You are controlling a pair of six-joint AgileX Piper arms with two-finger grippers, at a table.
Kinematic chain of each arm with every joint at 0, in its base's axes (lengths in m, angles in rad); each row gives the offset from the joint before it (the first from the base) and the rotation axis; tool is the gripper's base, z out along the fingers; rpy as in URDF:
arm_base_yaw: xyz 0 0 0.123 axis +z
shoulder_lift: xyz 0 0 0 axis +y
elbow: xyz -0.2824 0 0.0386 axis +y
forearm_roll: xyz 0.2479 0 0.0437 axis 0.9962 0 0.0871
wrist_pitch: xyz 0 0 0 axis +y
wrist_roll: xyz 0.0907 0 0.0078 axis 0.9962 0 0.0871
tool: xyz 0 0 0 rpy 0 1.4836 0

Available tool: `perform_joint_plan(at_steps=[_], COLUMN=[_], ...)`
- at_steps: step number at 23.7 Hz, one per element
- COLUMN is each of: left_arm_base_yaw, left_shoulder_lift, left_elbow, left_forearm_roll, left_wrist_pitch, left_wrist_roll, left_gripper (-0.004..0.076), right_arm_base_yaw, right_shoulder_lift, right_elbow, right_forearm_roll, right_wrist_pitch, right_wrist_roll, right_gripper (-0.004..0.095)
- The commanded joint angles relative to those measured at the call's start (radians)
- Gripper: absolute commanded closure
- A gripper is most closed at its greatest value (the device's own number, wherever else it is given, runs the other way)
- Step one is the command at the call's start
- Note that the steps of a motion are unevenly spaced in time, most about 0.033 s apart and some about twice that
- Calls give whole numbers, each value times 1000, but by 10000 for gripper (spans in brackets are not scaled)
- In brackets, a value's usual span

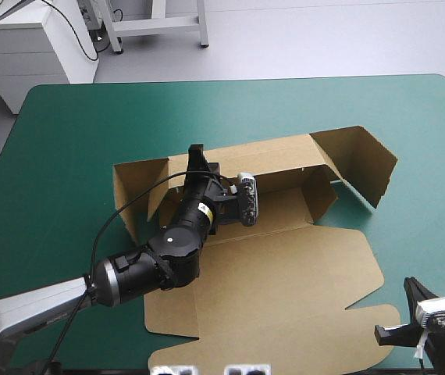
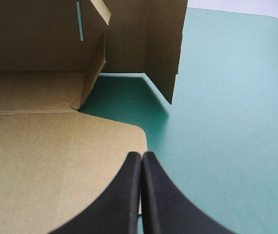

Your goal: Fold the box

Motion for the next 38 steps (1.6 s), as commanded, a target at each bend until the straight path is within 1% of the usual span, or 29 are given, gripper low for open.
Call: perform_joint_plan(at_steps=[1, 2, 3, 6, 9, 11, 14, 21, 24, 26, 29, 32, 34, 37, 38], left_arm_base_yaw=[-2, -2, -2, -2, -11, -36, -73, -81, -81, -81, -81, -81, -81, -81, -81], left_shoulder_lift=[-41, -39, -30, -22, -20, -20, -20, -20, -20, -20, -20, -20, -20, -20, -20], left_elbow=[-25, -25, -19, -19, -19, -19, 3, 48, 48, 48, 48, 48, 48, 48, 48], left_forearm_roll=[62, 74, 128, 180, 185, 183, 225, 242, 243, 243, 243, 246, 246, 246, 246], left_wrist_pitch=[38, 53, 112, 177, 149, 149, 144, 129, 129, 129, 129, 129, 129, 129, 129], left_wrist_roll=[-72, -72, -75, -75, -89, -120, -120, -128, -128, -128, -128, -128, -128, -128, -128], left_gripper=[732, 732, 733, 732, 732, 732, 732, 732, 732, 732, 732, 732, 732, 732, 732], right_arm_base_yaw=[-6, -6, -6, -6, -6, -6, -6, -6, -6, -6, -6, -6, -6, -6, -6], right_shoulder_lift=[24, 24, 24, 24, 24, 24, 24, 24, 41, 83, 206, 382, 495, 641, 694], right_elbow=[-29, -29, -29, -29, -29, -29, -29, -29, -30, -52, -123, -238, -322, -440, -486], right_forearm_roll=[8, 8, 8, 8, 8, 8, 8, 8, 6, 6, 10, 12, 12, 16, 16], right_wrist_pitch=[-74, -74, -74, -74, -74, -74, -74, -76, -106, -101, -82, -87, -115, -197, -200], right_wrist_roll=[-7, -7, -7, -7, -7, -7, -7, -7, 56, 89, 125, 125, 109, 98, 92], right_gripper=[928, 928, 928, 928, 926, 926, 926, 926, 926, 926, 926, 928, 928, 928, 928])
